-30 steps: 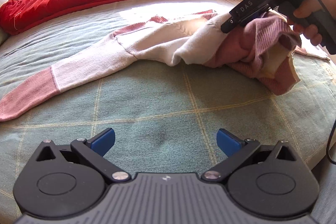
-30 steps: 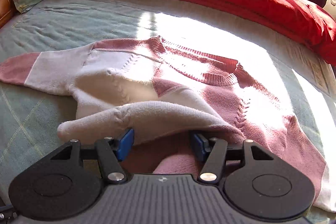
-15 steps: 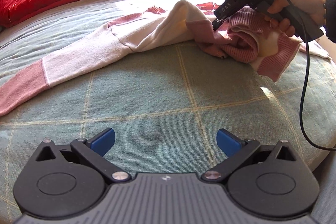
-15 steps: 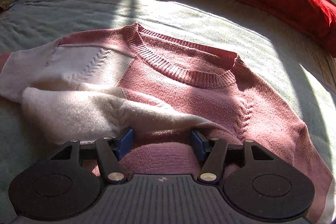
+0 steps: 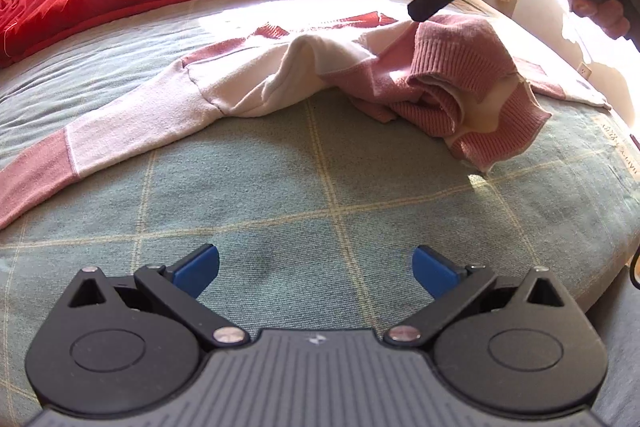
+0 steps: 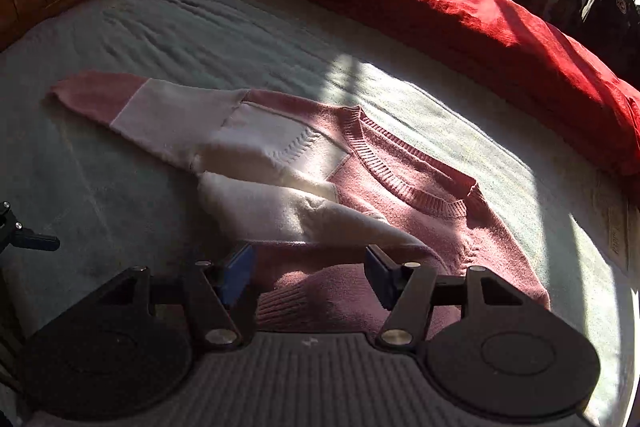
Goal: Fold clothes
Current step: 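Move the open right gripper to the pink hem of the sweater, then close the right gripper on the pink hem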
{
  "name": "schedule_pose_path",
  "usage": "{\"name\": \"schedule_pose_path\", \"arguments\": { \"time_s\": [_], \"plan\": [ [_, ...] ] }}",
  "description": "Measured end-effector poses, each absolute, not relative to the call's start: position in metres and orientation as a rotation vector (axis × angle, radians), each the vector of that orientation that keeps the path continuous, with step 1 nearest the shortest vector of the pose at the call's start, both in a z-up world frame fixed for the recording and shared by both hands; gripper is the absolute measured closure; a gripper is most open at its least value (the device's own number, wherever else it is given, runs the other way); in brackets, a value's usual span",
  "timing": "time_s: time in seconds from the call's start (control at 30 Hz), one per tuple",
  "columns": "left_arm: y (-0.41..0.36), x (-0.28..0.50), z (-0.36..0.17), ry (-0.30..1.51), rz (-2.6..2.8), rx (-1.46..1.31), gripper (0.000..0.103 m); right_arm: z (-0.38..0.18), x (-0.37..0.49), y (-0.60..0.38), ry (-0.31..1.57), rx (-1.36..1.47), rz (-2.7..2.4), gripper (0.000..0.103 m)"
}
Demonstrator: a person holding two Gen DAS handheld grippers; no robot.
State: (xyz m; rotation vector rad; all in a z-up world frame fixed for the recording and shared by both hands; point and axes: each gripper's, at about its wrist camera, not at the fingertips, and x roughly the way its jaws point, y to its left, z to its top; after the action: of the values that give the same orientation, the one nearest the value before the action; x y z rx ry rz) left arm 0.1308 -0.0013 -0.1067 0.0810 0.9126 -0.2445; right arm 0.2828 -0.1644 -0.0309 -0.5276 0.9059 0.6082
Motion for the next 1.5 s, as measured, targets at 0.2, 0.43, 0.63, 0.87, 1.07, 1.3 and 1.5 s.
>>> {"name": "schedule_pose_path", "arguments": {
  "time_s": [0.2, 0.43, 0.63, 0.87, 1.07, 1.3, 1.5],
  "plan": [
    [-0.005, 0.121, -0.104, 0.903, -0.259, 0.092, 0.001, -0.059, 0.24, -0.133, 0.821, -0.947, 0.607, 0.037],
    [-0.002, 0.116, -0.104, 0.899, -0.262, 0.1, 0.001, -0.099, 0.217, -0.119, 0.741, -1.294, 0.611, 0.033],
    [0.0, 0.12, -0.109, 0.916, -0.277, 0.078, 0.001, -0.104, 0.214, -0.123, 0.687, -1.379, 0.614, 0.033],
    [-0.005, 0.119, -0.112, 0.922, -0.289, 0.091, 0.001, -0.115, 0.231, -0.119, 0.714, -1.42, 0.625, 0.064],
    [-0.006, 0.121, -0.112, 0.926, -0.292, 0.09, 0.001, -0.062, 0.23, -0.141, 0.75, -1.107, 0.627, 0.087],
    [-0.021, 0.115, -0.106, 0.89, -0.327, 0.142, 0.001, 0.005, 0.232, -0.177, 0.81, -0.653, 0.664, 0.088],
    [-0.043, 0.115, -0.095, 0.641, -0.313, 0.259, 0.001, 0.027, 0.226, -0.192, 0.822, -0.5, 0.666, 0.088]
  ]
}}
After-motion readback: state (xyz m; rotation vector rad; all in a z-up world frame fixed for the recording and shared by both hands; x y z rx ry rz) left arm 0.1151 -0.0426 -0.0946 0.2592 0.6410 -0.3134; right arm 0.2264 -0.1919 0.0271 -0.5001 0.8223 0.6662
